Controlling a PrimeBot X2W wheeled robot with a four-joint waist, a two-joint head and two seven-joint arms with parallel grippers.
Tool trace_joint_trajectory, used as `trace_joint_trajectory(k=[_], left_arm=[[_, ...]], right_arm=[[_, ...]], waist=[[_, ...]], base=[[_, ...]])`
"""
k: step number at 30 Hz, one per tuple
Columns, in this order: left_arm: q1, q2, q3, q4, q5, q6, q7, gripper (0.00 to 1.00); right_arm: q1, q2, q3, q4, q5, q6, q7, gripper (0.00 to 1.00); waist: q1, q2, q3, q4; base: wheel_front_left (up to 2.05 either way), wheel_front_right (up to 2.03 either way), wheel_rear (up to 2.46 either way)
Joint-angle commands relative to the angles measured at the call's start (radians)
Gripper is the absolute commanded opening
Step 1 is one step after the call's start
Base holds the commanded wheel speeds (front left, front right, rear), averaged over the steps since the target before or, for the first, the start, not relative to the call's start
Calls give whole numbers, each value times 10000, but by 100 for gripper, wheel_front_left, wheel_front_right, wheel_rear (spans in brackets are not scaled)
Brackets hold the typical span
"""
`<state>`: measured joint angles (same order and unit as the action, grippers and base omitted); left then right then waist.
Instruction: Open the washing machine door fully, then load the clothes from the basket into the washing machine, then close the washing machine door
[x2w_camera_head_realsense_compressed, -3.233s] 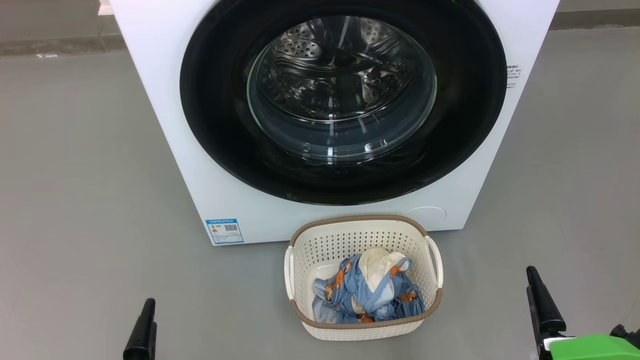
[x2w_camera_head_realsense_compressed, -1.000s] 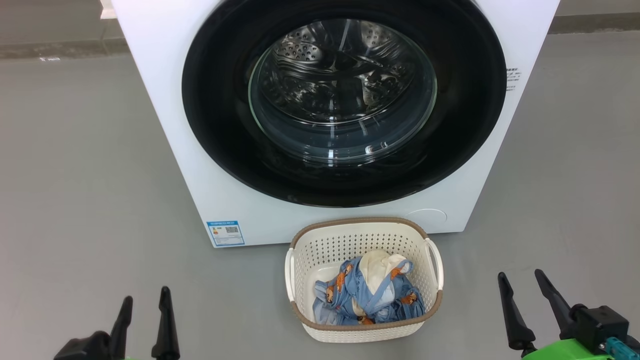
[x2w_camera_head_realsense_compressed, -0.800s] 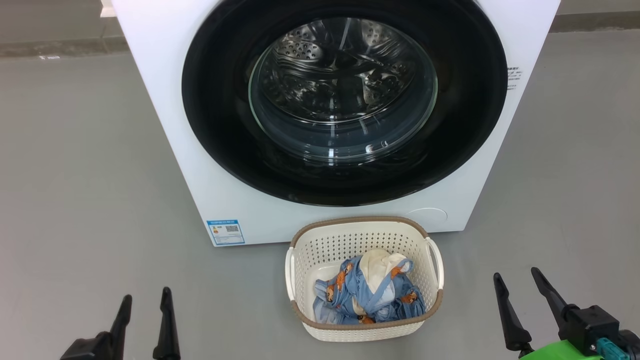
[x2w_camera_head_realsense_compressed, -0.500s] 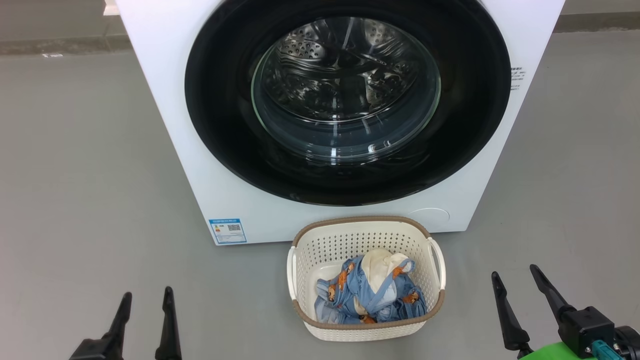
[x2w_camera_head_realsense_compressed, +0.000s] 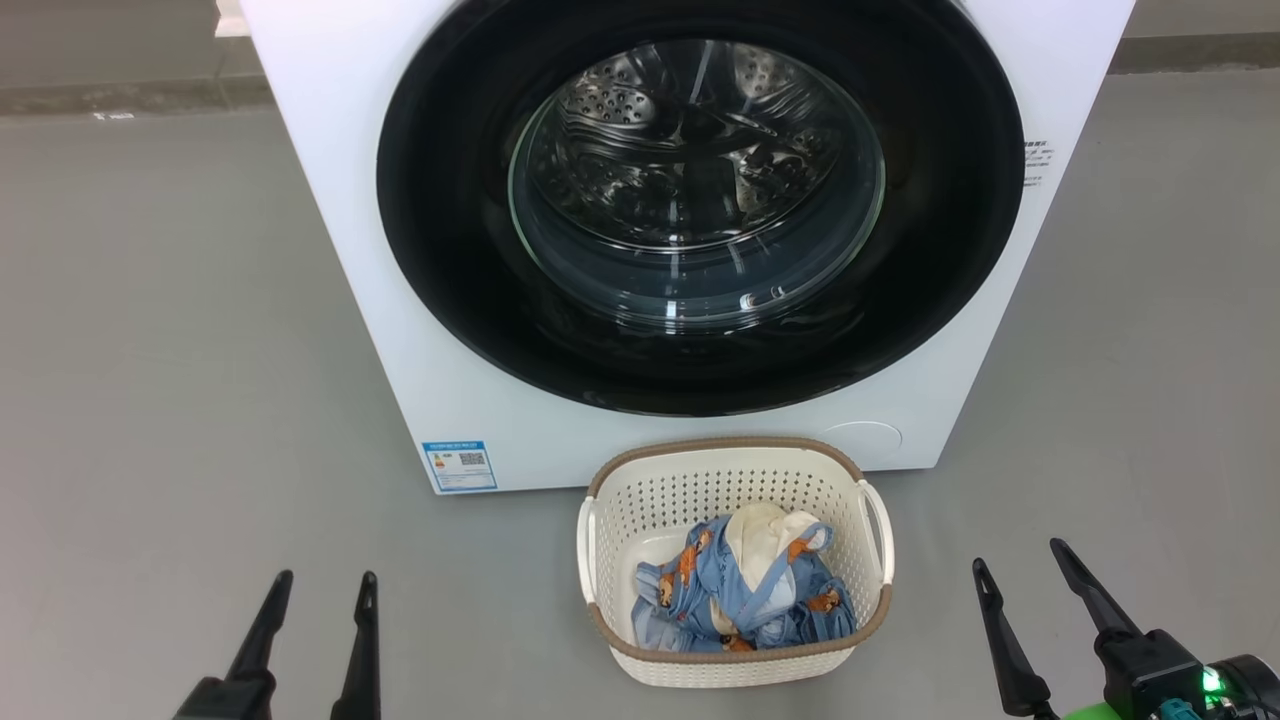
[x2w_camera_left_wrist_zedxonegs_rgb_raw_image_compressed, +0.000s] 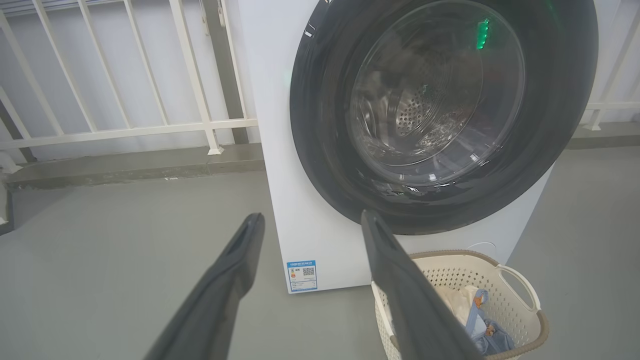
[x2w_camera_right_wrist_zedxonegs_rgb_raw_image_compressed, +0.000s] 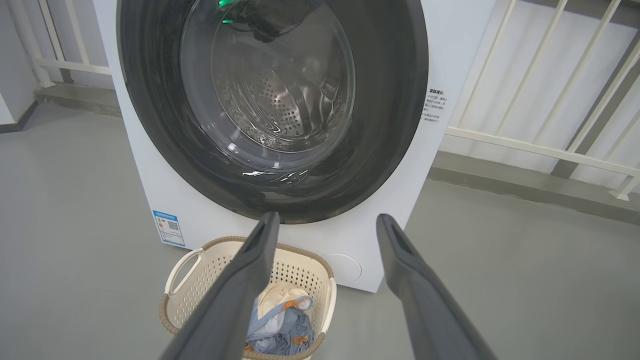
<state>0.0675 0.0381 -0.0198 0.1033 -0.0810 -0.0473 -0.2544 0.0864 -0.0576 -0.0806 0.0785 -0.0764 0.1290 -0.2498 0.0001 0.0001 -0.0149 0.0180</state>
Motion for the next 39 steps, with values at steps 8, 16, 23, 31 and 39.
trace_joint_trajectory(k=[8, 16, 23, 31, 39], left_arm=[[-138, 122, 363, -268, 20, 36, -74, 100], [-123, 122, 413, -210, -30, 33, -74, 100], [-128, 122, 393, -115, -106, -63, -74, 100], [-150, 122, 444, -171, -150, -87, -74, 100], [-164, 122, 473, -192, -159, -97, -74, 100]], right_arm=[[-138, -12, 149, -163, 359, 17, -120, 100], [-153, 23, 141, -132, 374, 17, -120, 100], [-127, 38, 190, -124, 293, 17, -120, 100], [-126, 53, 203, -124, 276, 17, -120, 100], [-124, 62, 224, -91, 295, 17, -120, 100]], waist=[[-1, -1, 20, -8], [-1, -1, 54, -29], [-1, -1, 61, -49], [-1, -1, 101, -93], [-1, -1, 136, -148]], base=[[0, 0, 0], [0, 0, 0], [22, 22, -45], [81, 81, -162], [122, 122, -245]])
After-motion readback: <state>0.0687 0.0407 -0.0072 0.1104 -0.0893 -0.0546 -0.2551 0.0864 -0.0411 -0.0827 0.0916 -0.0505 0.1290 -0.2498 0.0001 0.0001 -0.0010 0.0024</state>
